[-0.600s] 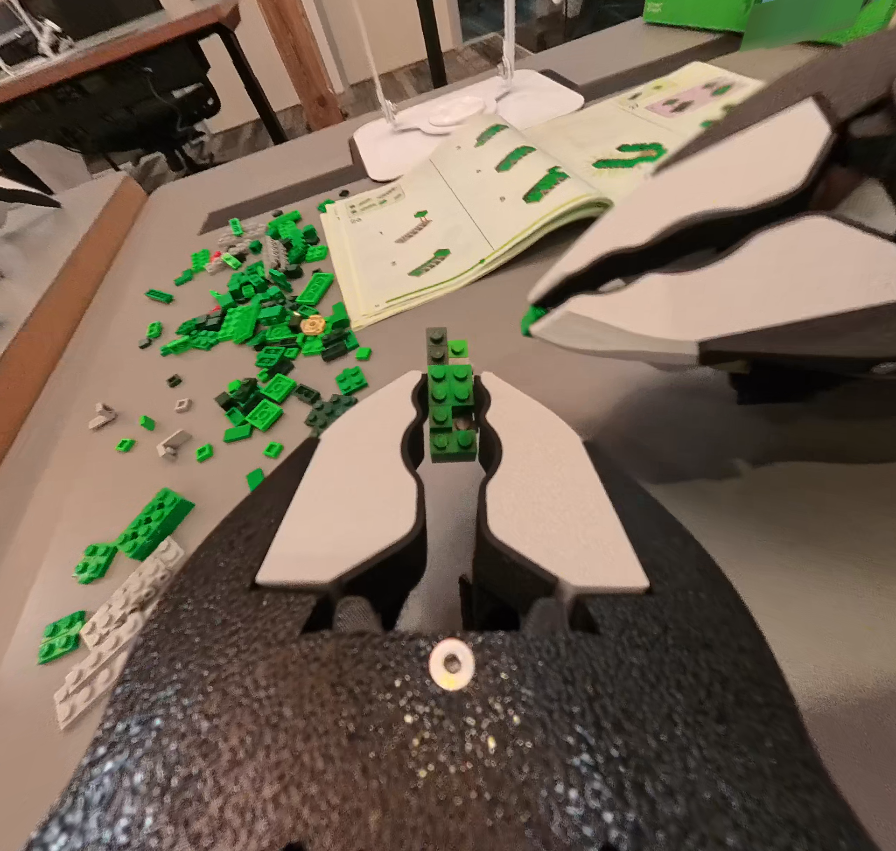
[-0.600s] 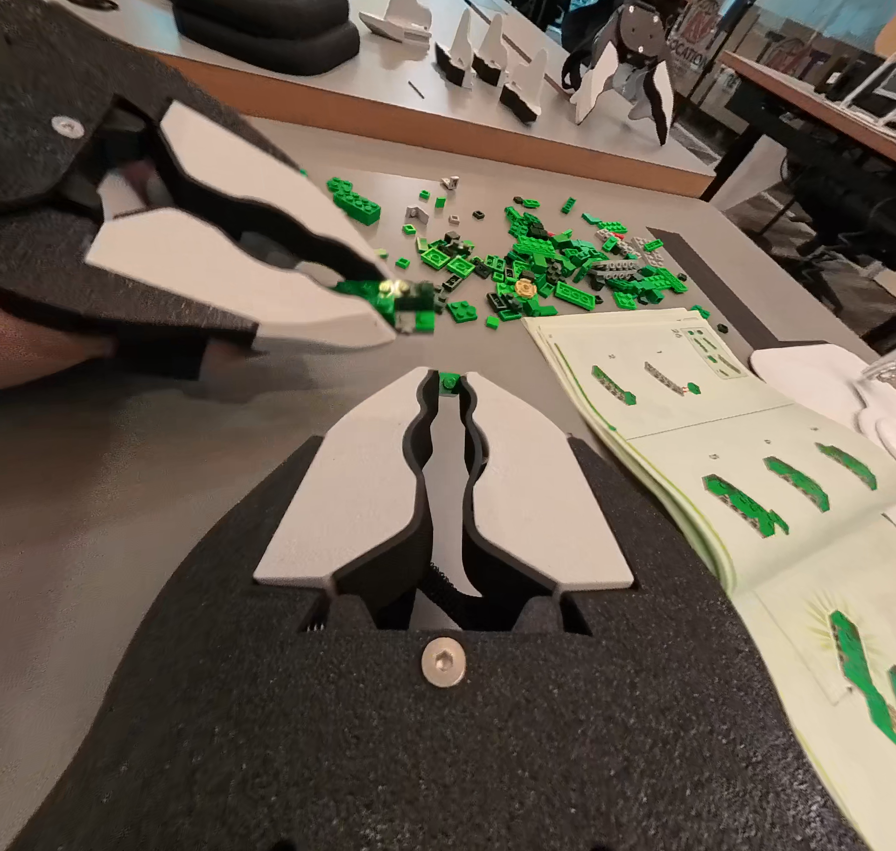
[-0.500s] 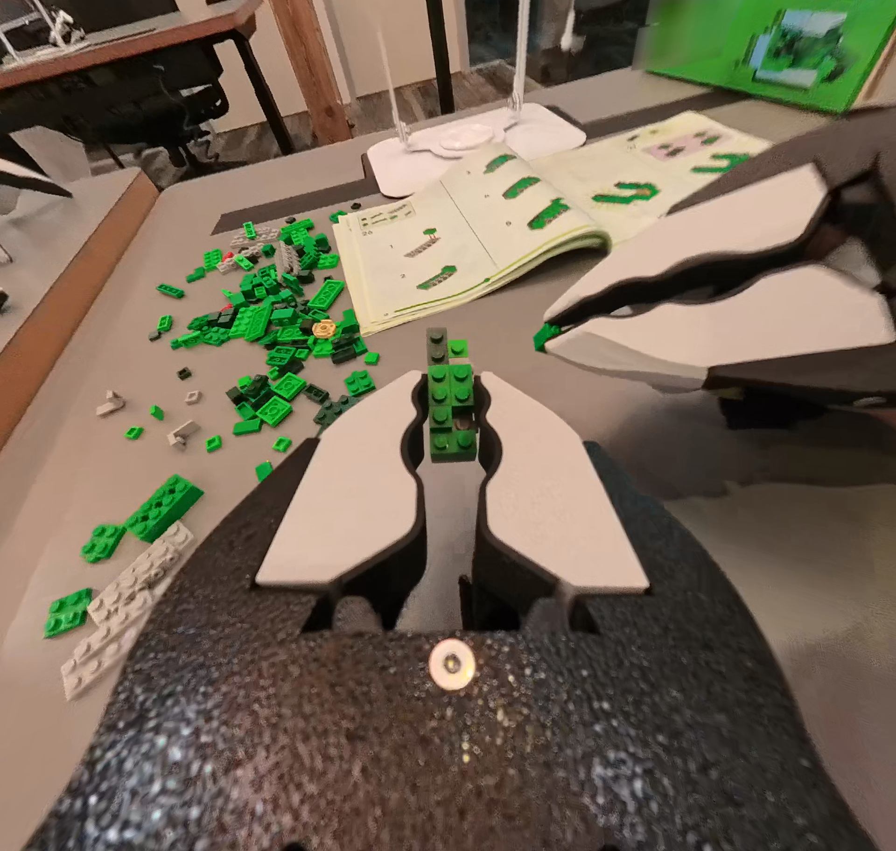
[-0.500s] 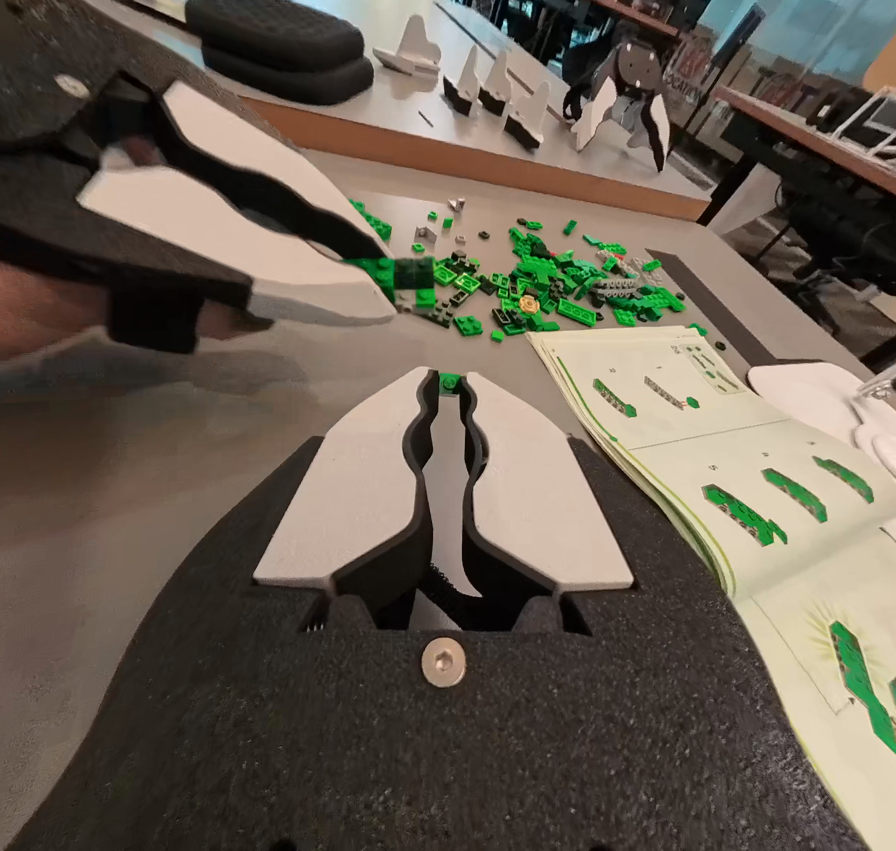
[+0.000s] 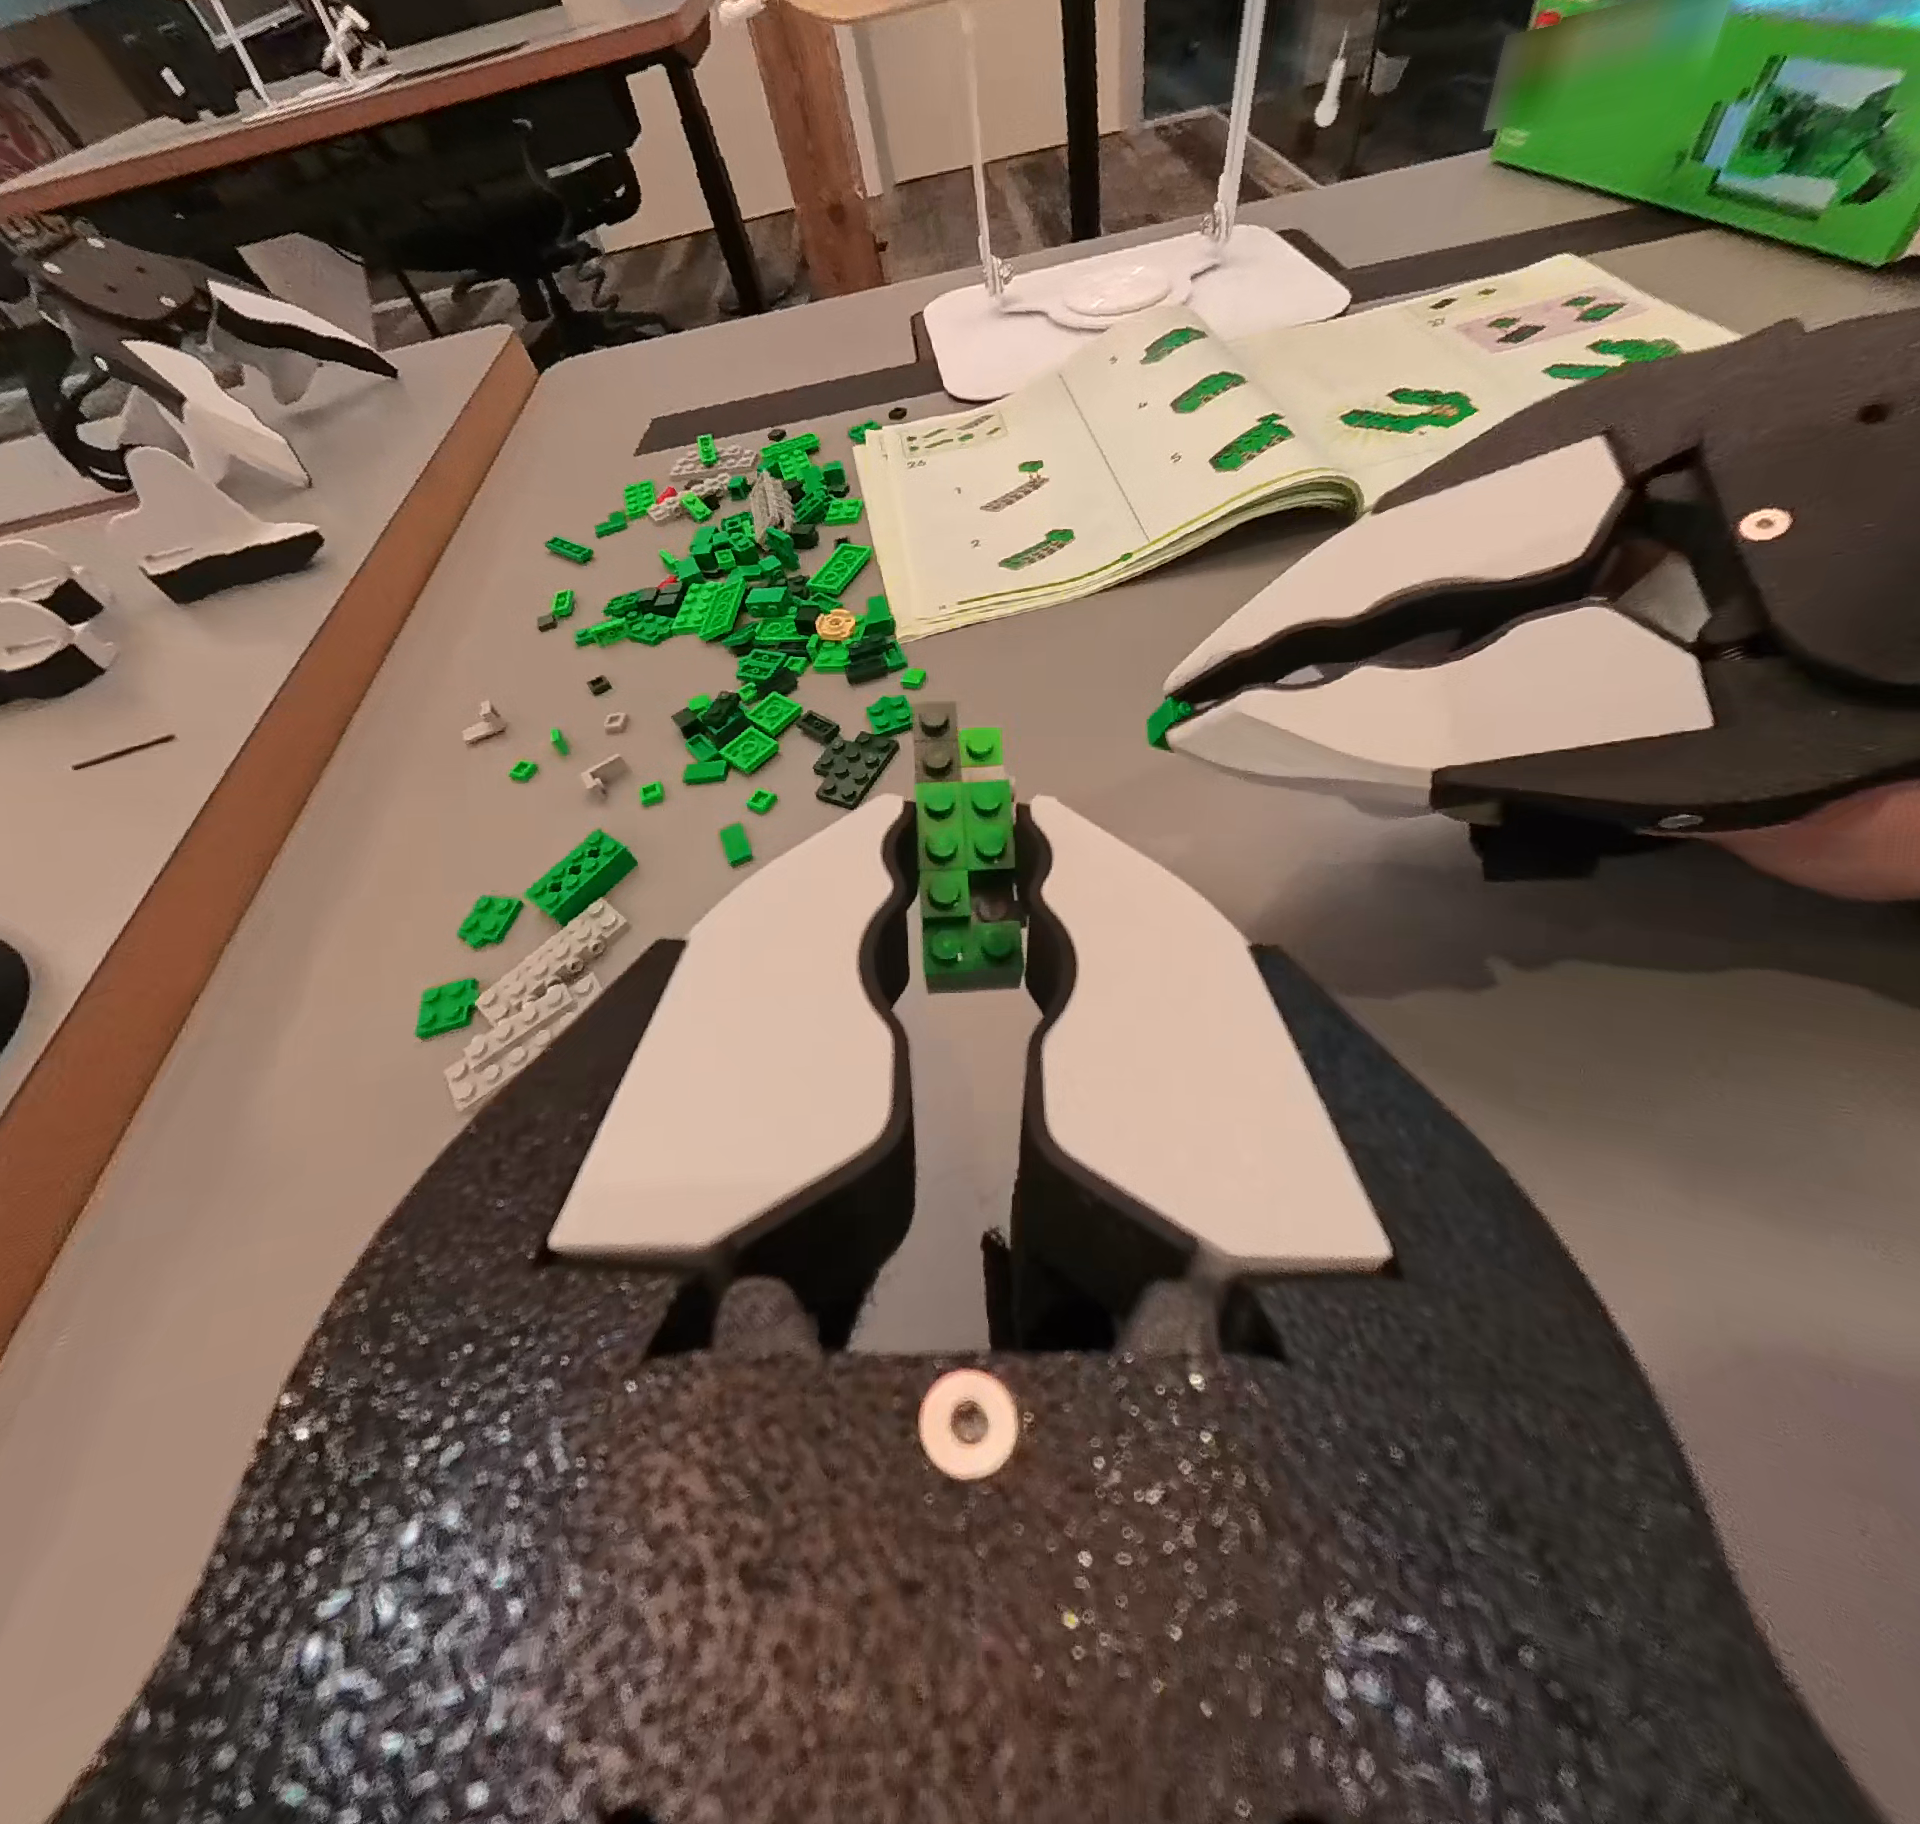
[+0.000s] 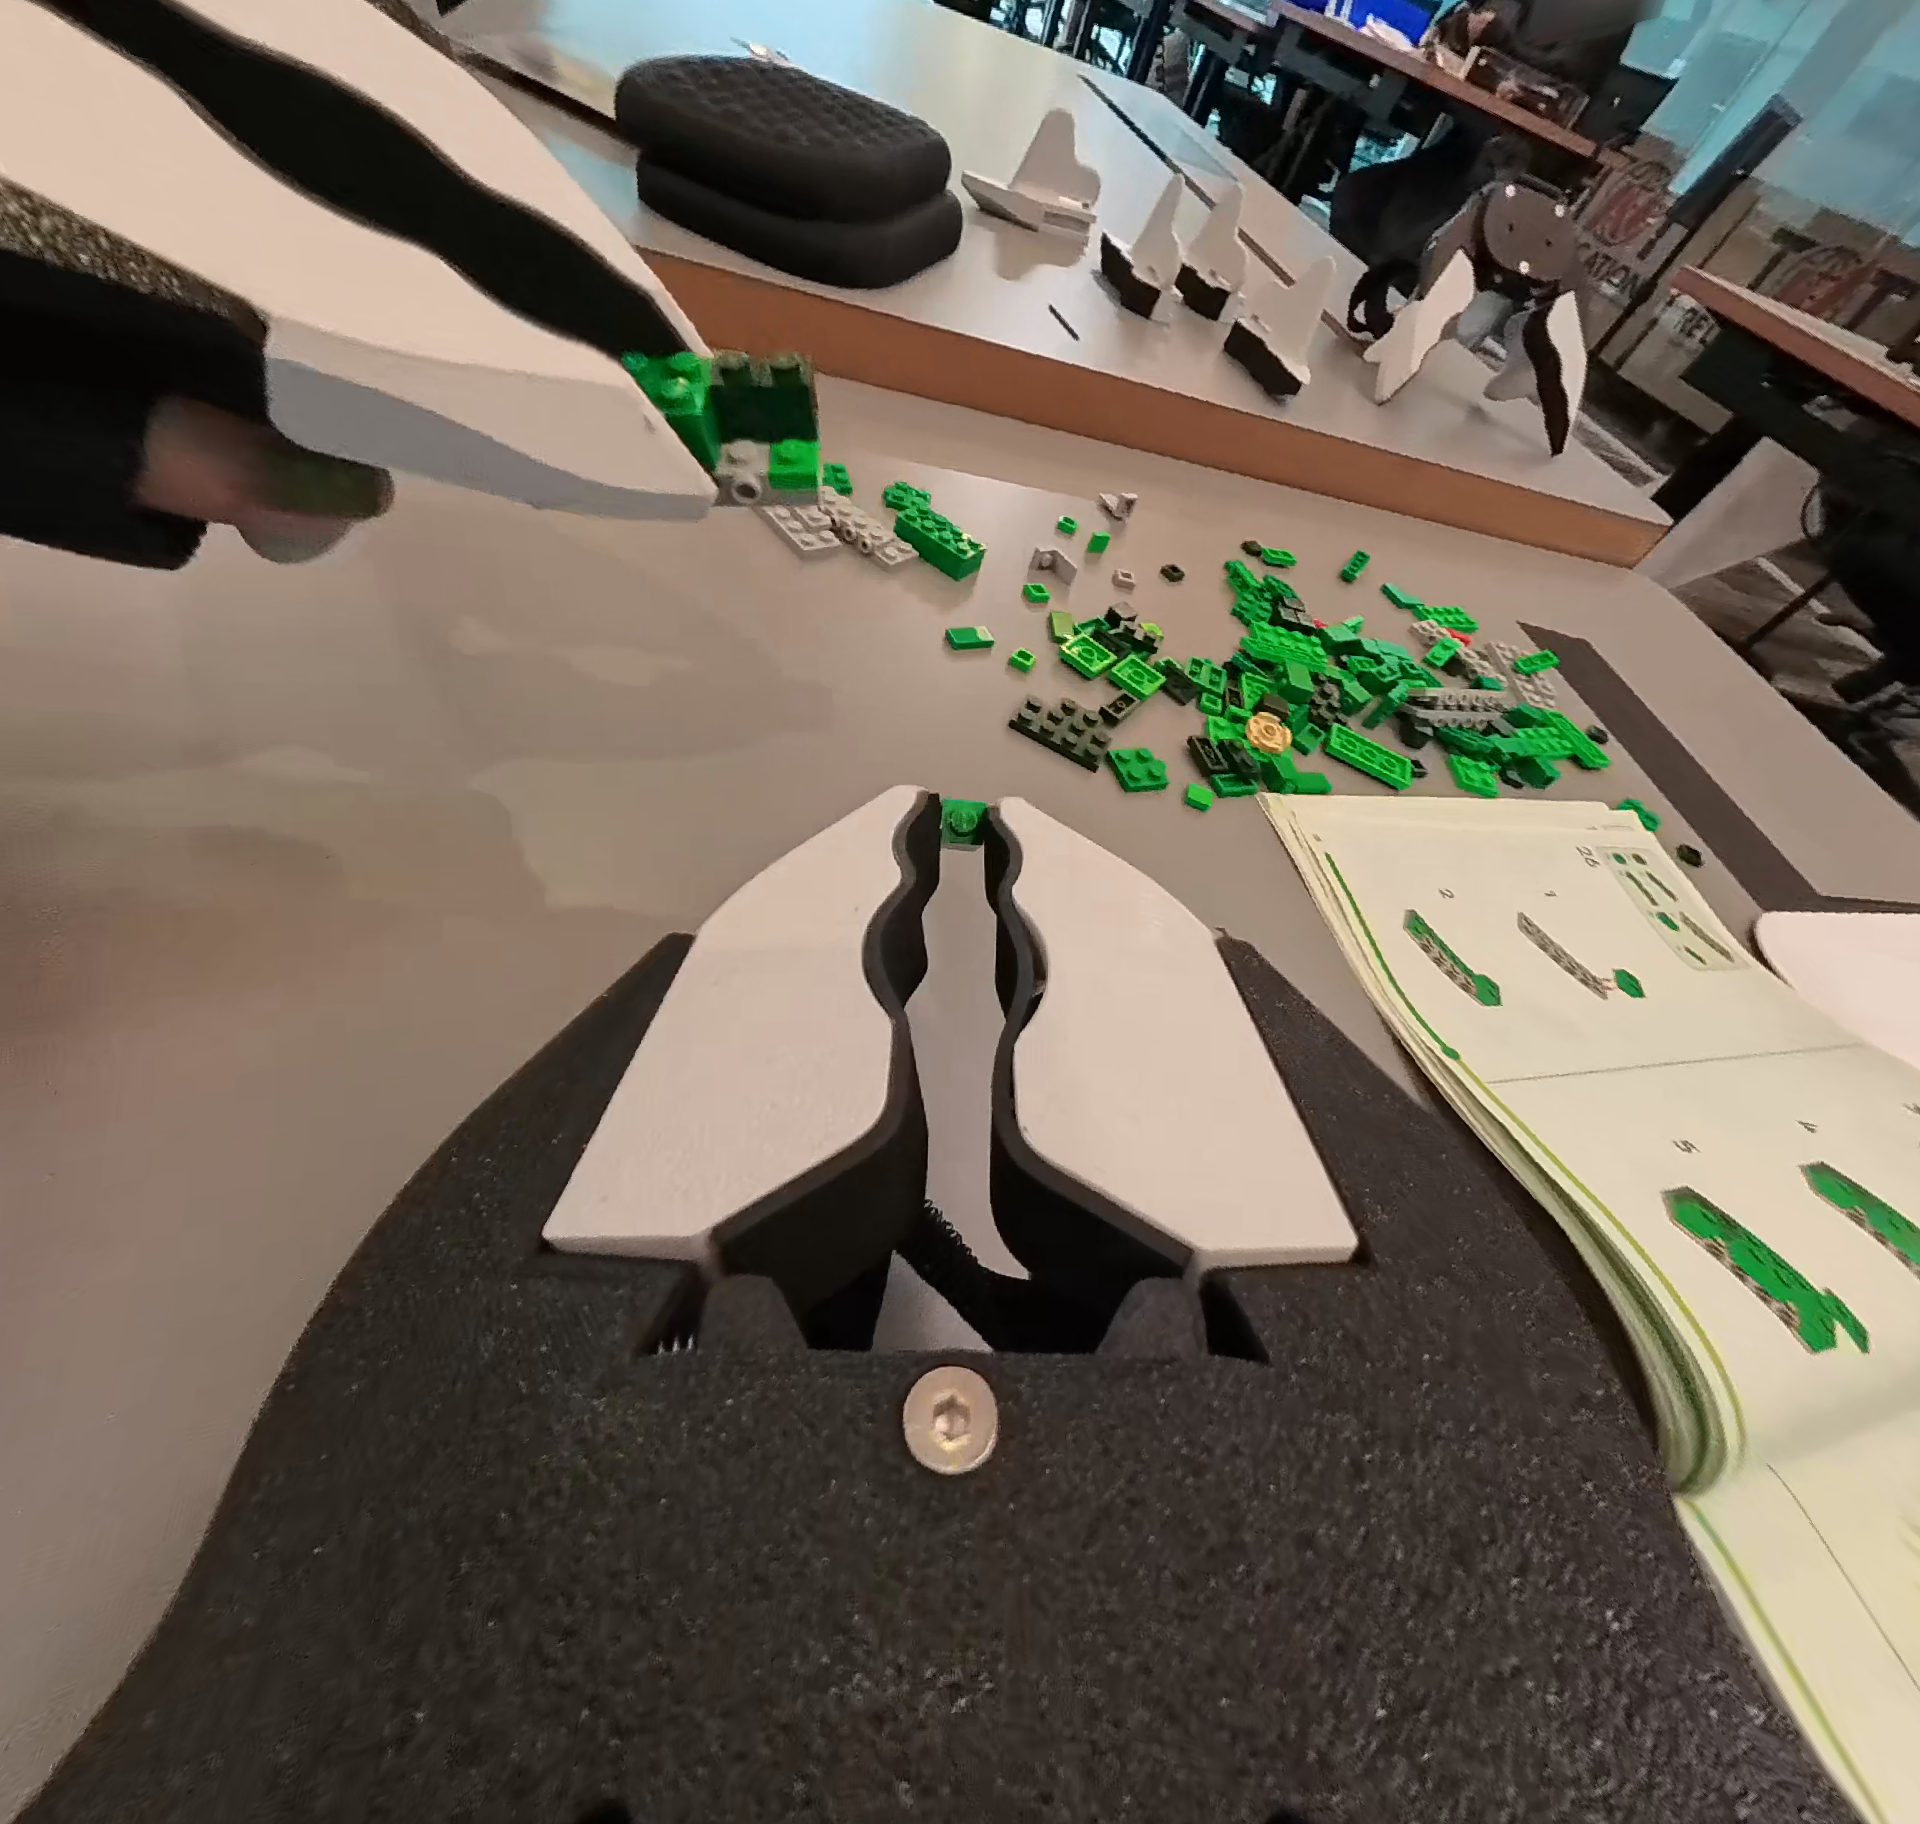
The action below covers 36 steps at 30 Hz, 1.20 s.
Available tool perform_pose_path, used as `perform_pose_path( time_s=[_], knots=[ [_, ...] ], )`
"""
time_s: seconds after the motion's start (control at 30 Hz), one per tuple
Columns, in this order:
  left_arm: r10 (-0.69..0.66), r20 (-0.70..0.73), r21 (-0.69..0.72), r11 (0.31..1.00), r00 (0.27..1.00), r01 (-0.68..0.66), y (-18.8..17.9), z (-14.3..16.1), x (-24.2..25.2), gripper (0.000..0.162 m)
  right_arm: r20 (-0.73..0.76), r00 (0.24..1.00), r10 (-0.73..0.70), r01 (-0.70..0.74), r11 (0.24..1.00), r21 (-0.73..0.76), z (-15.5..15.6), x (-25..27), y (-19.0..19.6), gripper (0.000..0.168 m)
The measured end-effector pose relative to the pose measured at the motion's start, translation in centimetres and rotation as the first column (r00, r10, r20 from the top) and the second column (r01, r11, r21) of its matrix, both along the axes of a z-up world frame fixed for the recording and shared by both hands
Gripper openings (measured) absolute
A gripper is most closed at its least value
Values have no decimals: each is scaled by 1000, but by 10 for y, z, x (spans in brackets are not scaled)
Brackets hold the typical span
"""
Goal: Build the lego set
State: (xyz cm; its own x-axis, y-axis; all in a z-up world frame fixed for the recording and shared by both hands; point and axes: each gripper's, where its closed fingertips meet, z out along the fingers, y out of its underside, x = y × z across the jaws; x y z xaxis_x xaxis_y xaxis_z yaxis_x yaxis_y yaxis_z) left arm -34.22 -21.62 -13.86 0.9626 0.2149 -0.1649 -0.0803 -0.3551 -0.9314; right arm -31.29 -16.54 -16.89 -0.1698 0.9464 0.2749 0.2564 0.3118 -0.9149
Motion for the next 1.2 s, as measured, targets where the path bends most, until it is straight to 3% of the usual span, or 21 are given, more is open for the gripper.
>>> perform_pose_path(
  time_s=[0.23, 0.5, 0.77, 1.0, 1.2],
  knots=[
    [79, -139, 81, 994, 987, -68, 7, 12, -3, 17, -20, 999, 26, -25, 999, 48, 0, -6, -8, 7],
    [50, -170, 23, 999, 984, -47, 49, -13, -5, 17, -55, 998, 19, -18, 1000, 16, 7, 2, 2, 8],
    [60, -53, 96, 994, 997, -55, 52, -22, -17, 17, -50, 999, 17, -18, 1000, -23, 5, 1, 5, 7],
    [28, -159, 110, 994, 987, -10, 52, -19, -12, 17, -86, 996, 0, -1, 1000, -2, 8, 1, 8, 7],
    [3, -150, 106, 994, 989, 13, 54, -20, -9, 17, -95, 995, 12, -10, 1000, 26, 8, 0, 5, 7]
  ],
)
